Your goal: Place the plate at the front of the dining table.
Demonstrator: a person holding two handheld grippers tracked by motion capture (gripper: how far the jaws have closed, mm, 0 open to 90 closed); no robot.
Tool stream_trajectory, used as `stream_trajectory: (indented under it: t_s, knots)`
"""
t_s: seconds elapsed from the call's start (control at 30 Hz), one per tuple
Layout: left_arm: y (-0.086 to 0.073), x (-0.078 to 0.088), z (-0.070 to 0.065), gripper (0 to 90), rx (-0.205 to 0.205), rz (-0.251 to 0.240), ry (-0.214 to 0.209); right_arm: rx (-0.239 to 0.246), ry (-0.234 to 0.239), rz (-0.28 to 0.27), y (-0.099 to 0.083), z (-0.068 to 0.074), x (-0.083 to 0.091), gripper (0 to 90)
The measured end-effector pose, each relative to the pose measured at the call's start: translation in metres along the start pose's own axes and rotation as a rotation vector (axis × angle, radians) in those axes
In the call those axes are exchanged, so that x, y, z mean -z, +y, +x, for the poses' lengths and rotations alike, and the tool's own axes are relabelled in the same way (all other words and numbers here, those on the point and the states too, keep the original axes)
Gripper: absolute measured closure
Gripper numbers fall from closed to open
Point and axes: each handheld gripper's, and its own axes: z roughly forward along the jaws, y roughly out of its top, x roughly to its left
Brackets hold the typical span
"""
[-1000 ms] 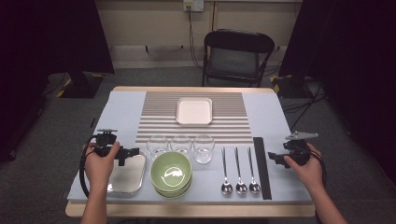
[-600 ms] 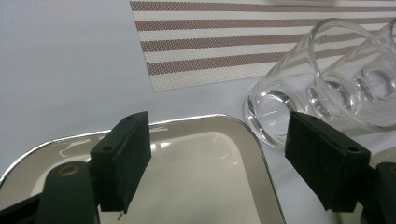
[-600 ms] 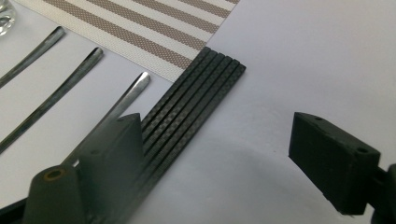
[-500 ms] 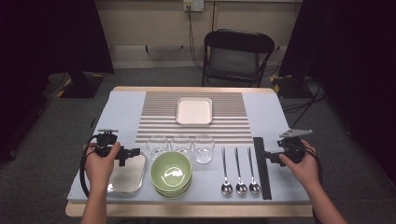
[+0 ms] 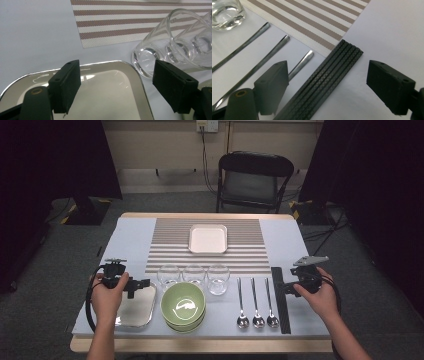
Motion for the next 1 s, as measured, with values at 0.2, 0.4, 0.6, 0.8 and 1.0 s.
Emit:
stream_trajectory:
  t_s: [0.2, 0.4, 0.6, 0.8, 1.0]
  knots:
    - [0.001, 0.000, 0.001, 22.7, 0.000, -0.001, -0.001, 0.024, 0.011, -0.004, 0.011, 0.007, -0.001, 17.1]
    - [0.000, 0.002, 0.002, 22.7, 0.002, -0.004, -0.005, 0.047, 0.030, 0.001, 0.020, 0.016, -0.005, 17.1]
    - [-0.001, 0.002, 0.004, 22.7, 0.005, -0.006, 0.004, 0.065, 0.057, -0.003, 0.029, 0.026, -0.009, 17.1]
    - [-0.001, 0.002, 0.003, 22.7, 0.005, -0.006, 0.003, 0.082, 0.070, -0.009, 0.035, 0.034, -0.011, 17.1]
    - [-0.002, 0.003, 0.003, 22.7, -0.006, -0.006, 0.000, 0.096, 0.071, -0.006, 0.039, 0.037, -0.012, 17.1]
